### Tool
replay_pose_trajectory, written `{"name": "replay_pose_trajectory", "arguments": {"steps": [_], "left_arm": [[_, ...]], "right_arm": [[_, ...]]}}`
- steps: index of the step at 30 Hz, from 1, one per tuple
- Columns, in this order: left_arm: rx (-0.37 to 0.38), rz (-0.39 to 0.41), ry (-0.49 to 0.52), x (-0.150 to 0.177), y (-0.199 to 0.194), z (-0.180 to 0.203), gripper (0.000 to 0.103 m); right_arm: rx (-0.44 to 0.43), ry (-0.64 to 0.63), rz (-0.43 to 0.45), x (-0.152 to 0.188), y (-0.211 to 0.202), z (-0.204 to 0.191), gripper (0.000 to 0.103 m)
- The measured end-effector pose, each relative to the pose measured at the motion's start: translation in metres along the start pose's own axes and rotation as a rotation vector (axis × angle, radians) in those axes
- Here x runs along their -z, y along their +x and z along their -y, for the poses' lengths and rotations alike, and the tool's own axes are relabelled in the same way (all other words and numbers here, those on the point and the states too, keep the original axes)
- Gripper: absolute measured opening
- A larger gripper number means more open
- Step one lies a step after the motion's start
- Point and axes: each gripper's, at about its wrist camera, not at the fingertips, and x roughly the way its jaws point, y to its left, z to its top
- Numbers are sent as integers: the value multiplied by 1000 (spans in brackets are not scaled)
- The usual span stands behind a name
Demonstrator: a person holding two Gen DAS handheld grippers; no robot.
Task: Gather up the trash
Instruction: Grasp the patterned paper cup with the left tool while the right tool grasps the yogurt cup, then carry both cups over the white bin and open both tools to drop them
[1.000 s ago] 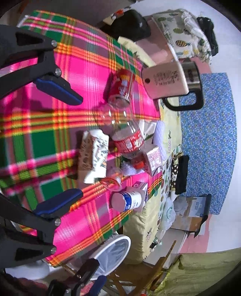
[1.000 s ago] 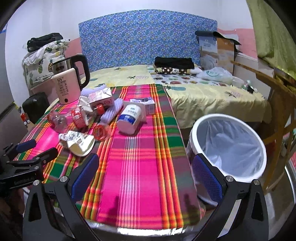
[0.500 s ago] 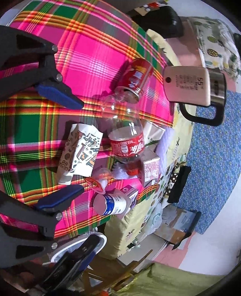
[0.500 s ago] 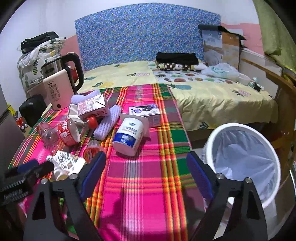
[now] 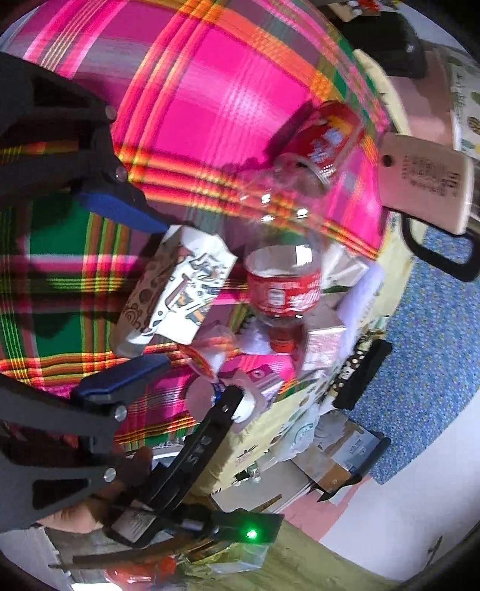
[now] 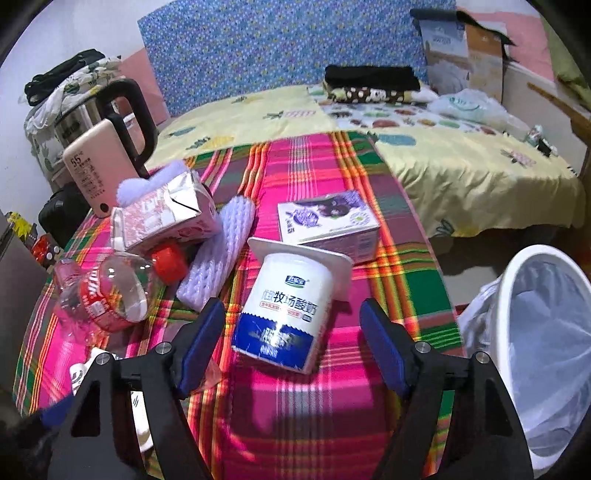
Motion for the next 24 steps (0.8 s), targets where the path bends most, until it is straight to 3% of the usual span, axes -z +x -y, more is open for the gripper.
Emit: {"name": "replay_pose_trajectory", "arguments": {"steps": [4, 9, 14, 24], "left_arm": [[-6, -35, -20, 0, 10, -3, 57], [-45, -14, 7, -1, 9, -1, 24], [-72, 23, 71, 1, 3, 2, 16], [-102, 88, 219, 11, -19, 18, 16]], "right_arm": [[4, 12, -37, 4, 4, 2, 55], [14, 5, -33, 9, -5, 4, 54], [27, -22, -5, 17, -21, 3, 53], [63, -13, 30, 39, -54, 19, 53]]}}
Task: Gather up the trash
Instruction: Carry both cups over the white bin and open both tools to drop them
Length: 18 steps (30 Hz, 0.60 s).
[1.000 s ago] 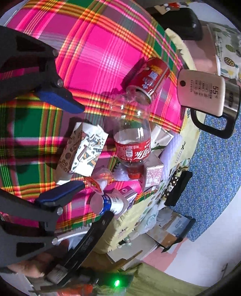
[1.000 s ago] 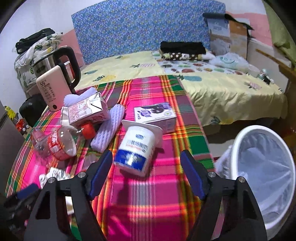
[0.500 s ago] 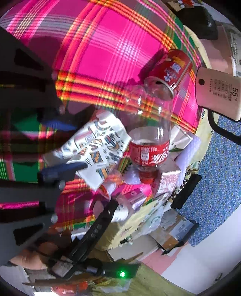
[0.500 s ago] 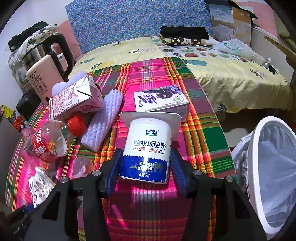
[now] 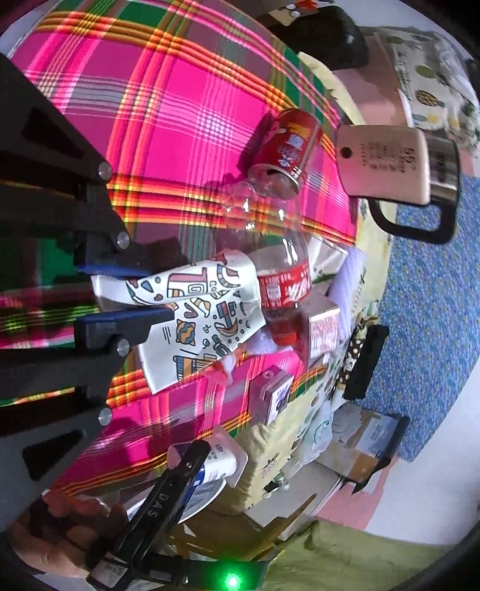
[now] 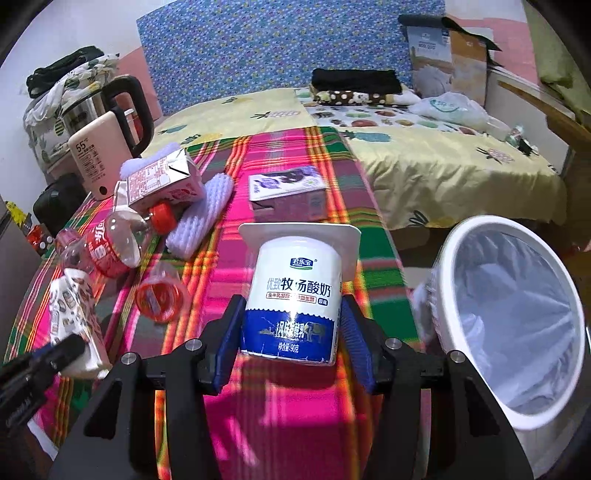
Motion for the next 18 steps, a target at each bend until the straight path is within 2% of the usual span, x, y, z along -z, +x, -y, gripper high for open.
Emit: {"name": "replay_pose_trajectory", "arguments": {"steps": [7, 12, 18], "left_arm": [[41, 41, 99, -5, -18, 26, 16], [123, 42, 186, -13, -19, 59, 16], [223, 16, 298, -19, 0, 119, 16]], "right_arm": [[41, 43, 28, 10, -21, 24, 53], [85, 77, 53, 17, -38, 45, 53], [156, 143, 63, 25, -51, 84, 53]]}}
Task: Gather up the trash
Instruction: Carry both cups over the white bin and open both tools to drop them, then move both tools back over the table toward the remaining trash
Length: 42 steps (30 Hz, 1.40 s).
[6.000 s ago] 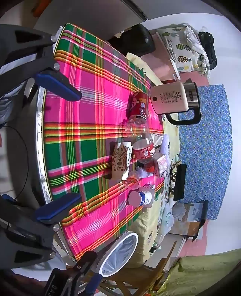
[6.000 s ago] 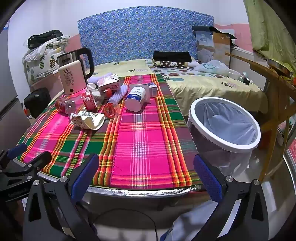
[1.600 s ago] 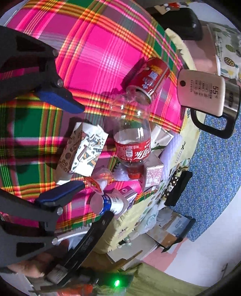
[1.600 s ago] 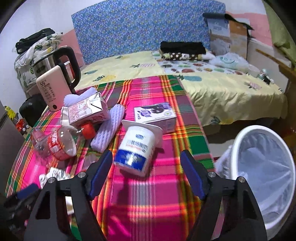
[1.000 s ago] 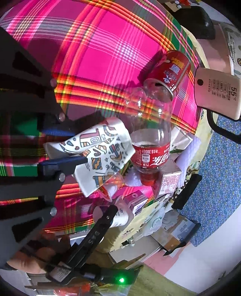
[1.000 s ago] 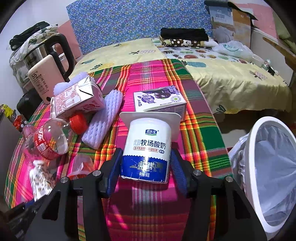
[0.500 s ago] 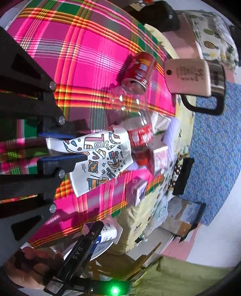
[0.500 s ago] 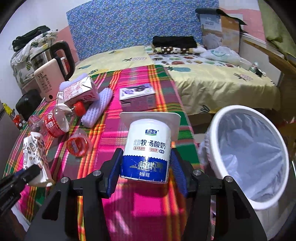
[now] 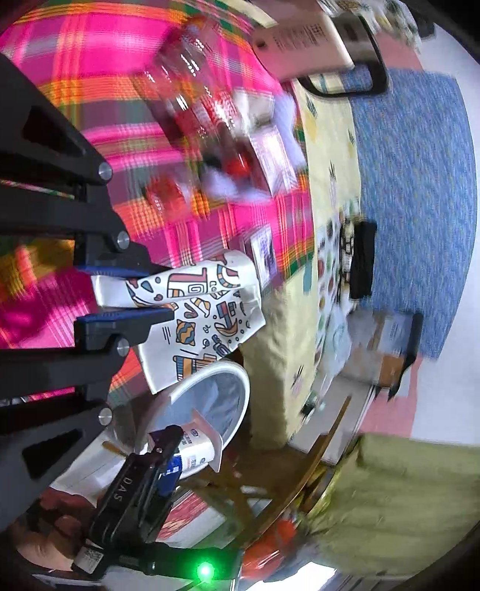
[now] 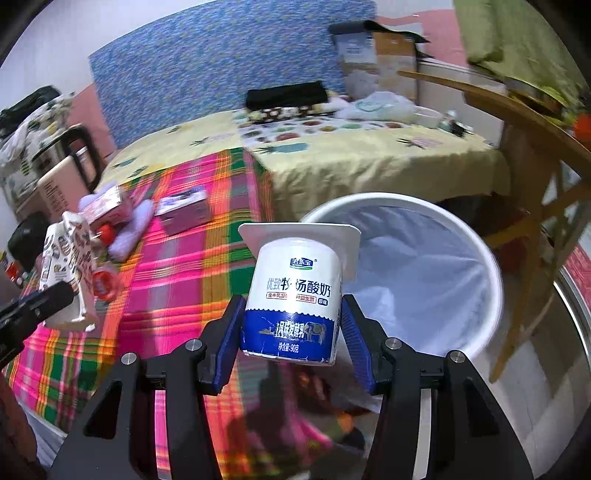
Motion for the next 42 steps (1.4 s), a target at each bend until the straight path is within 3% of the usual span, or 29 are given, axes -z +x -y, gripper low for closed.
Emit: {"name": "replay_pose_trajectory", "arguments": {"steps": [11, 18, 25, 27, 37, 42], "left_arm": [[170, -83, 165, -27, 72, 88, 16], [200, -140, 225, -35, 114, 115, 17], [225, -163, 258, -39, 133, 123, 21], [224, -155, 252, -40, 134, 122, 31], [219, -139, 192, -40, 120, 103, 31], [193, -112, 155, -34, 94, 85, 31]], "right_arm": [[107, 63, -15, 3, 2, 57, 53], [132, 81, -50, 7, 11, 81, 53], [141, 96, -76, 8, 20, 92, 54], [144, 101, -82, 8, 23, 95, 54], [147, 110, -45, 6, 15, 99, 59], [108, 101, -9, 4, 3, 86, 68]]}}
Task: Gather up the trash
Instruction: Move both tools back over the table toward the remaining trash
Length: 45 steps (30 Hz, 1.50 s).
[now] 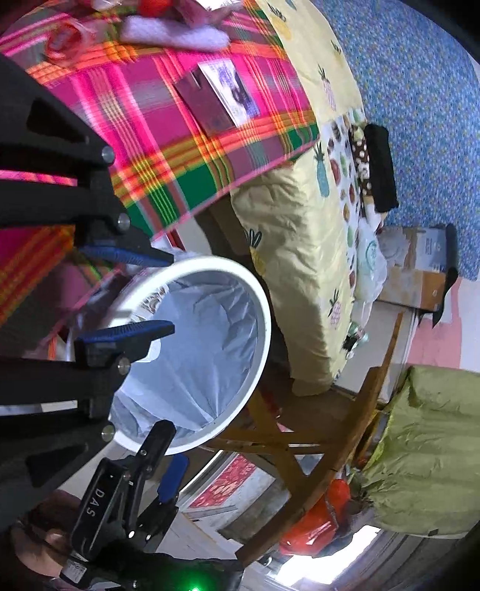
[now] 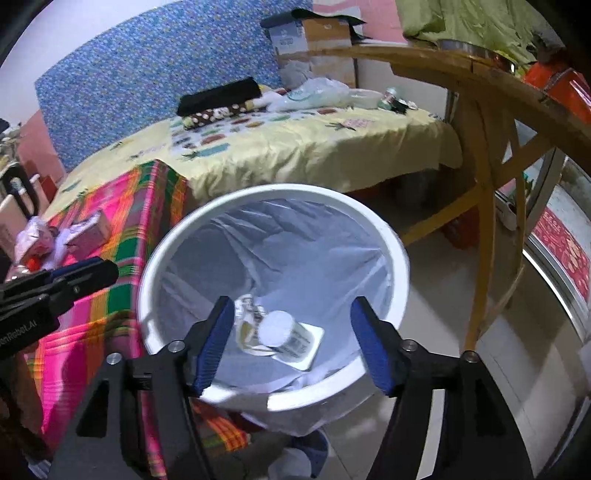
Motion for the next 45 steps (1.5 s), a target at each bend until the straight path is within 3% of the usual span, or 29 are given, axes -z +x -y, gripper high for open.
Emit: {"name": "replay_pose_trajectory", "arguments": {"steps": [4, 16, 24, 35, 39, 45], "left_arm": [[-31, 35, -27, 18, -30, -12, 31], [-233, 102, -183, 92, -107, -63, 31], [-322, 133, -248, 123, -144, -96, 31], [-349, 166, -273, 108, -162, -151, 32], [-363, 175, -244, 95, -165, -172, 47], [-368, 150, -167, 81, -162, -199, 55]], "right_arm": [[-47, -19, 18, 6, -12, -15, 69], [-204, -141, 38, 31, -44, -77, 69], [-255, -231, 22, 45, -49, -115, 69], [-345, -274, 19, 36, -33, -157, 69], [-372, -304, 14, 33, -27, -177, 69], [-410, -366, -3, 30, -17, -208, 69]]}}
